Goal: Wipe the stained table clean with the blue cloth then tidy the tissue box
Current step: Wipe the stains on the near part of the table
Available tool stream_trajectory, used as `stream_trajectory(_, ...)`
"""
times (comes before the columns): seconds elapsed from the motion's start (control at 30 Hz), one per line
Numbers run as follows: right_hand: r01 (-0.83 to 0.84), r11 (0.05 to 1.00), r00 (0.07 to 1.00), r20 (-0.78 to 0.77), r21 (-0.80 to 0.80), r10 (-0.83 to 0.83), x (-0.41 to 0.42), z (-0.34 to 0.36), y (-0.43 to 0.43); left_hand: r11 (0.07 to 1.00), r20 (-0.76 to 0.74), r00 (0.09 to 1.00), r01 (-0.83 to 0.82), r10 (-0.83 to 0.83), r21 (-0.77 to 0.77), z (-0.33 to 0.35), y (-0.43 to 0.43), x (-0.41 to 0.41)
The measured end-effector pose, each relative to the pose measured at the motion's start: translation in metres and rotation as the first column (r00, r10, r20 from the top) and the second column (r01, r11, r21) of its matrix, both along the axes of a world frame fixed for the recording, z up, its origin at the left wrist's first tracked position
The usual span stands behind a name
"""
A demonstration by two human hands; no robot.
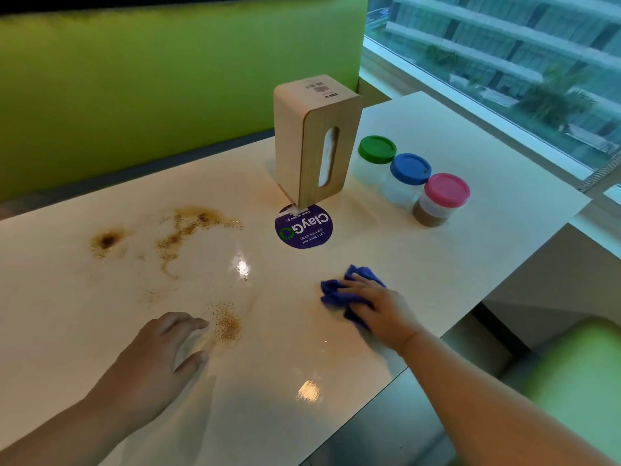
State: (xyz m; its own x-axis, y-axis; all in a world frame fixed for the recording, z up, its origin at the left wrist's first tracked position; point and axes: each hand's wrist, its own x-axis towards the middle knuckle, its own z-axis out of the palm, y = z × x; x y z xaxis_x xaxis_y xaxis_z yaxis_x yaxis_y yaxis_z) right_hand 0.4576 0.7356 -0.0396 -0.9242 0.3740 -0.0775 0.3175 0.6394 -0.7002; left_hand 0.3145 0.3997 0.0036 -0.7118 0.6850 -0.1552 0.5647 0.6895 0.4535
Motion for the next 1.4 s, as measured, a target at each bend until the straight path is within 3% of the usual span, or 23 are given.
stream_trajectory(0.07,0.31,0.914,0.944,-0.028,-0.262,-0.328,0.004,0.009,0.001,1.0,-0.004,1.0,-0.001,0.001,-0.025,-0.002,-0.009,0.001)
stream_trajectory(0.1,0.369,0.888,0.923,-0.003,-0.275,-0.385,0.002,0.011,-0.003,0.999,-0.006,1.0,-0.001,0.0,-0.039,-0.003,-0.012,0.003)
stream_trajectory(0.13,0.346,0.925,0.938,0.056,-0.154,-0.341,-0.001,0.012,-0.011,0.999,-0.008,1.0,-0.007,0.006,-0.049,-0.004,-0.015,0.004)
stream_trajectory(0.2,0.131,0.983,0.979,0.139,0.127,-0.149,-0.008,0.003,-0.038,0.997,-0.009,0.999,-0.036,0.035,-0.069,-0.006,-0.02,0.007)
stream_trajectory(0.27,-0.018,0.954,0.981,0.189,0.301,-0.041,-0.01,-0.003,-0.071,0.994,-0.032,0.998,-0.053,0.051,-0.095,-0.008,-0.024,0.01)
stream_trajectory(0.4,-0.215,0.894,0.952,0.29,0.394,0.102,0.014,-0.002,-0.093,0.979,-0.017,0.996,-0.091,0.089,-0.18,-0.012,-0.034,0.01)
stream_trajectory(0.53,-0.111,0.882,0.929,0.363,0.459,-0.072,0.01,-0.005,-0.064,0.959,0.033,0.987,-0.146,0.158,-0.243,-0.011,-0.048,0.01)
stream_trajectory(0.63,0.011,0.894,0.913,0.359,0.448,-0.191,-0.019,-0.01,-0.072,0.929,0.038,0.982,-0.163,0.186,-0.333,-0.011,-0.054,0.014)
stream_trajectory(0.83,-0.249,0.899,0.946,0.29,0.361,0.146,0.006,-0.011,-0.103,0.896,0.03,0.986,-0.134,0.162,-0.424,-0.012,-0.052,0.011)
stream_trajectory(1.0,-0.041,0.928,0.948,0.309,0.369,-0.081,0.003,-0.008,-0.073,0.877,0.023,0.991,-0.105,0.132,-0.469,-0.011,-0.05,0.01)
stream_trajectory(1.07,-0.028,0.915,0.933,0.34,0.402,-0.12,-0.01,-0.004,-0.089,0.876,0.025,0.992,-0.098,0.125,-0.472,-0.01,-0.05,0.01)
stream_trajectory(1.2,-0.265,0.886,0.927,0.353,0.38,0.126,0.003,0.0,-0.124,0.875,0.02,0.993,-0.096,0.12,-0.475,-0.01,-0.05,0.01)
stream_trajectory(1.27,-0.308,0.883,0.925,0.327,0.354,0.191,0.017,-0.002,-0.118,0.875,0.013,0.993,-0.095,0.115,-0.475,-0.01,-0.05,0.011)
stream_trajectory(1.33,-0.229,0.926,0.952,0.268,0.299,0.149,0.018,-0.005,-0.1,0.874,0.005,0.994,-0.093,0.108,-0.476,-0.009,-0.05,0.011)
stream_trajectory(1.4,-0.055,0.992,0.986,0.16,0.117,0.036,0.009,0.0,-0.089,0.87,0.002,0.995,-0.09,0.104,-0.484,-0.008,-0.05,0.011)
